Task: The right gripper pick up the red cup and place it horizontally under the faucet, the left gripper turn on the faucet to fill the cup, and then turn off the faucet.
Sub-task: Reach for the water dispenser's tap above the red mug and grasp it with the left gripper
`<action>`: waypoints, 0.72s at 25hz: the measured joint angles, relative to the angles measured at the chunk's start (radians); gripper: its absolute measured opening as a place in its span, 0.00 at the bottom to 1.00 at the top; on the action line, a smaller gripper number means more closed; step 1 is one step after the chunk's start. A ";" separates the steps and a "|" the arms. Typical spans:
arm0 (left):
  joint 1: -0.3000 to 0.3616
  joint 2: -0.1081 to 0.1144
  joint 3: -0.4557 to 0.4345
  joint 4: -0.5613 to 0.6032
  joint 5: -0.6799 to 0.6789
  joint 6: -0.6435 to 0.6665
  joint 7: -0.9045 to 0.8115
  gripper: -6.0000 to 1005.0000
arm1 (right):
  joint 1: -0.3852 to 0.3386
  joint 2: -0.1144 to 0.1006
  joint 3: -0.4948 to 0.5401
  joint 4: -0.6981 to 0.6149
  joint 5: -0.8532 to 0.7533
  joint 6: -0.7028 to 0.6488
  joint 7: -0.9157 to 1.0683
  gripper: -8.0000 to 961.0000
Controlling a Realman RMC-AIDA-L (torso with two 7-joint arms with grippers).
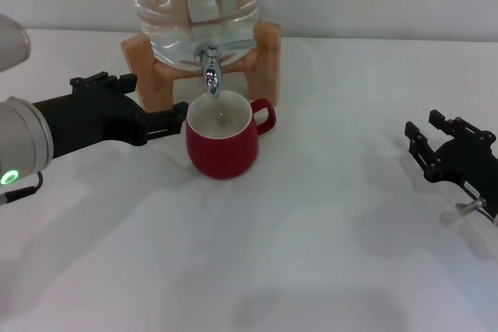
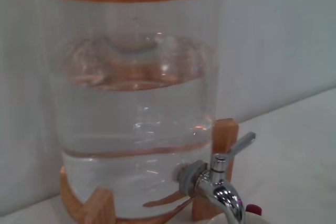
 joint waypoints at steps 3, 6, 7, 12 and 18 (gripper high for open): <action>0.000 0.000 0.001 0.005 0.005 0.000 0.011 0.87 | -0.002 0.000 0.000 0.000 0.000 0.000 0.000 0.41; -0.008 0.001 0.001 0.006 0.005 -0.001 0.028 0.87 | -0.002 0.001 0.000 0.001 0.000 0.000 0.000 0.41; -0.013 0.001 0.001 0.004 0.006 -0.003 0.034 0.87 | -0.002 0.001 0.000 0.002 0.000 0.000 0.000 0.41; -0.037 0.003 -0.004 -0.008 0.002 -0.007 0.083 0.87 | 0.000 0.002 -0.001 0.005 0.000 0.000 0.000 0.41; -0.080 0.003 -0.019 -0.050 -0.069 -0.010 0.191 0.87 | 0.001 0.002 -0.002 0.009 0.000 0.000 0.000 0.42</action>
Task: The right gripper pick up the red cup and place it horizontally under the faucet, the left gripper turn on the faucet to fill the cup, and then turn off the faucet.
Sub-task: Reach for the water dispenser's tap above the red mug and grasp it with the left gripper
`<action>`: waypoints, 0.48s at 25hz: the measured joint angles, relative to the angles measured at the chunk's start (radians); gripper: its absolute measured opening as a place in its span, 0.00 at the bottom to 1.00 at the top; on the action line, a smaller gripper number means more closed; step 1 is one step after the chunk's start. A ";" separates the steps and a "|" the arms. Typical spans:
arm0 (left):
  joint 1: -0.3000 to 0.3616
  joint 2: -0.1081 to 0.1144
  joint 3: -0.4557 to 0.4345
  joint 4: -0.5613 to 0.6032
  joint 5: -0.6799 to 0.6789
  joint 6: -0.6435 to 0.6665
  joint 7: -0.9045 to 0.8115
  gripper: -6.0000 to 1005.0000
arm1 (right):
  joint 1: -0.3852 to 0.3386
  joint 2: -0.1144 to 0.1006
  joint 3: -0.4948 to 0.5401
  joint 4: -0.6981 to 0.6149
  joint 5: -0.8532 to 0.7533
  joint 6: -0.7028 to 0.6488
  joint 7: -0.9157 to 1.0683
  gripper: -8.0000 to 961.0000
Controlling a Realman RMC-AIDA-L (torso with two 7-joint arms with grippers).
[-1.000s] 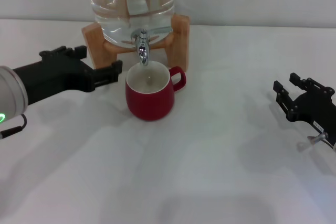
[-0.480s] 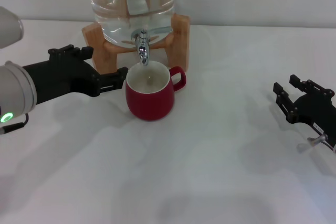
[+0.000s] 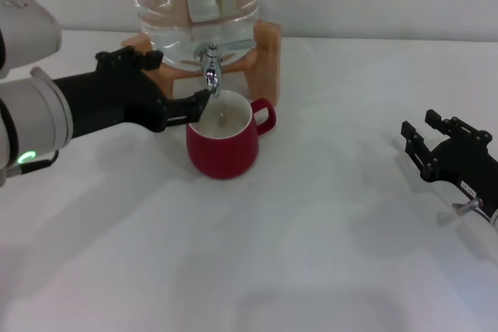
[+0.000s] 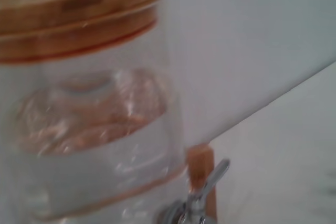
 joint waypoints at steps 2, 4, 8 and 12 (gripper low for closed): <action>-0.010 0.000 -0.025 -0.018 -0.082 -0.013 0.075 0.87 | -0.001 0.000 0.000 0.001 0.000 0.000 0.000 0.42; -0.016 0.000 -0.039 -0.026 -0.119 -0.024 0.104 0.87 | -0.002 0.000 0.000 0.002 0.000 0.000 0.000 0.42; -0.050 0.001 -0.078 -0.046 -0.162 -0.070 0.137 0.87 | -0.003 0.000 0.000 0.003 0.000 -0.001 0.000 0.42; -0.100 0.001 -0.102 -0.068 -0.158 -0.110 0.139 0.87 | -0.004 0.000 0.000 0.004 0.000 -0.003 0.000 0.42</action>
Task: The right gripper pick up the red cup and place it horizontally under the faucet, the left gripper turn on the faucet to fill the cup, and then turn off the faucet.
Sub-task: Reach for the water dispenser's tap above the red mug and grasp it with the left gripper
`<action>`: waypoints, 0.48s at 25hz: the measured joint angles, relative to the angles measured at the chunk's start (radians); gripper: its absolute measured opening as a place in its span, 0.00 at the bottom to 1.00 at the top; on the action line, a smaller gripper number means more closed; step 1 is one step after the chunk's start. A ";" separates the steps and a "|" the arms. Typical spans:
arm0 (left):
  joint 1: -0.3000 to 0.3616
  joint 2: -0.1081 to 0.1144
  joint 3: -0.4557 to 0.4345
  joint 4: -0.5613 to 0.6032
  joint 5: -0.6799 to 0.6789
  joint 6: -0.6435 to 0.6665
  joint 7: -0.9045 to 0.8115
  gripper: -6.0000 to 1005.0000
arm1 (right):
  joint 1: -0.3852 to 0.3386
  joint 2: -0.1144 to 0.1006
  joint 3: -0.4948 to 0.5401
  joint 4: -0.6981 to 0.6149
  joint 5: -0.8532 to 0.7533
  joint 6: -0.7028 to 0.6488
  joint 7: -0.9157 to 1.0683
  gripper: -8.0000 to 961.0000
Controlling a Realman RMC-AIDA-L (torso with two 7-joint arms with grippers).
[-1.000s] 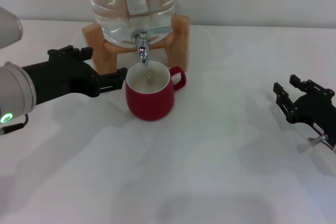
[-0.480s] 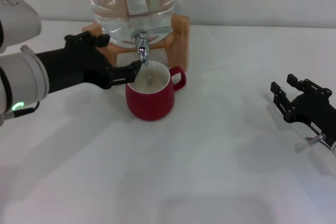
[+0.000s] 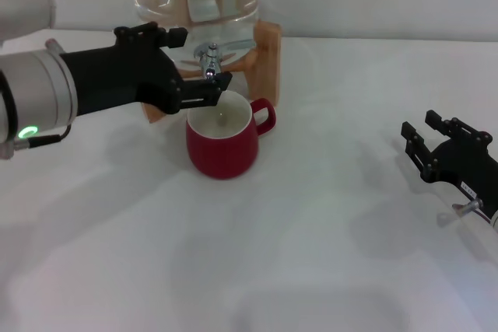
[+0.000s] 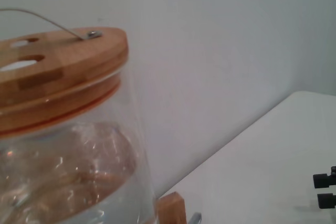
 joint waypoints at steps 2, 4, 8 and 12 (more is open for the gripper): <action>-0.014 0.000 -0.007 -0.003 0.004 -0.011 0.000 0.87 | 0.000 0.000 0.000 0.001 0.000 -0.001 0.000 0.42; -0.026 0.001 -0.009 -0.004 0.011 -0.014 0.000 0.87 | 0.001 0.000 0.000 0.001 0.000 -0.001 0.000 0.42; -0.059 0.001 -0.009 -0.018 0.032 -0.023 -0.006 0.87 | 0.001 0.000 0.003 0.001 0.001 -0.003 0.000 0.42; -0.099 0.000 -0.006 -0.053 0.053 -0.034 -0.006 0.87 | 0.002 0.000 0.003 0.001 0.002 -0.003 0.000 0.42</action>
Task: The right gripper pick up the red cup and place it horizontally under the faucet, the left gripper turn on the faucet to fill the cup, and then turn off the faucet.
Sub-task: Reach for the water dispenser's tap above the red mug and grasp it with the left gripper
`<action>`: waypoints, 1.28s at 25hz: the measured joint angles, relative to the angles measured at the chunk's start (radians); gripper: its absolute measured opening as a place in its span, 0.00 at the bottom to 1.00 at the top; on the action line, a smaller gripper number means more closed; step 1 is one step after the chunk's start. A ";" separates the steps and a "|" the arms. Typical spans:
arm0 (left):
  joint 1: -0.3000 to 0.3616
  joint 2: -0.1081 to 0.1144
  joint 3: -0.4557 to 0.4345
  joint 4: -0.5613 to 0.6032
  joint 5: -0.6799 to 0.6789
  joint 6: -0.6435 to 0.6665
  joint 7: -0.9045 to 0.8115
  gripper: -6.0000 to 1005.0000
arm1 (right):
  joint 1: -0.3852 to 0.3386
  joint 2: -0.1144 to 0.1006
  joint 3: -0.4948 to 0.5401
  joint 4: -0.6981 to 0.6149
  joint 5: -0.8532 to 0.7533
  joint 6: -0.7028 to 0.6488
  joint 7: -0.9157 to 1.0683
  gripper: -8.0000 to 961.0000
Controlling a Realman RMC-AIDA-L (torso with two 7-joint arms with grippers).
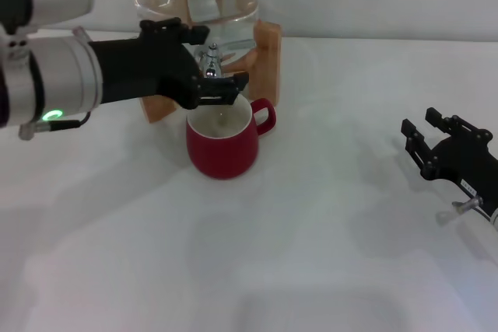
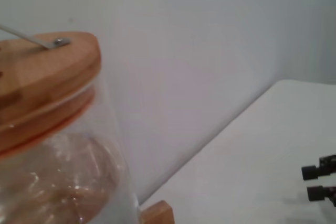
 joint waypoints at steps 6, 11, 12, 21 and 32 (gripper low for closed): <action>-0.076 -0.001 0.004 -0.068 0.021 -0.008 0.011 0.87 | 0.004 0.000 0.003 0.001 0.002 0.001 0.000 0.42; -0.121 -0.002 0.005 -0.094 0.024 -0.008 0.018 0.87 | 0.004 0.000 0.003 0.001 0.000 0.002 0.000 0.42; -0.125 -0.002 0.006 -0.095 0.024 -0.008 0.018 0.87 | 0.004 0.000 0.003 0.001 -0.001 0.002 0.000 0.42; -0.172 -0.001 0.001 -0.132 0.033 -0.008 0.014 0.87 | 0.001 0.000 -0.004 0.002 -0.002 0.000 0.000 0.42; -0.176 -0.002 -0.041 -0.139 0.079 -0.002 0.011 0.87 | -0.010 0.000 -0.005 0.009 -0.003 -0.002 0.000 0.42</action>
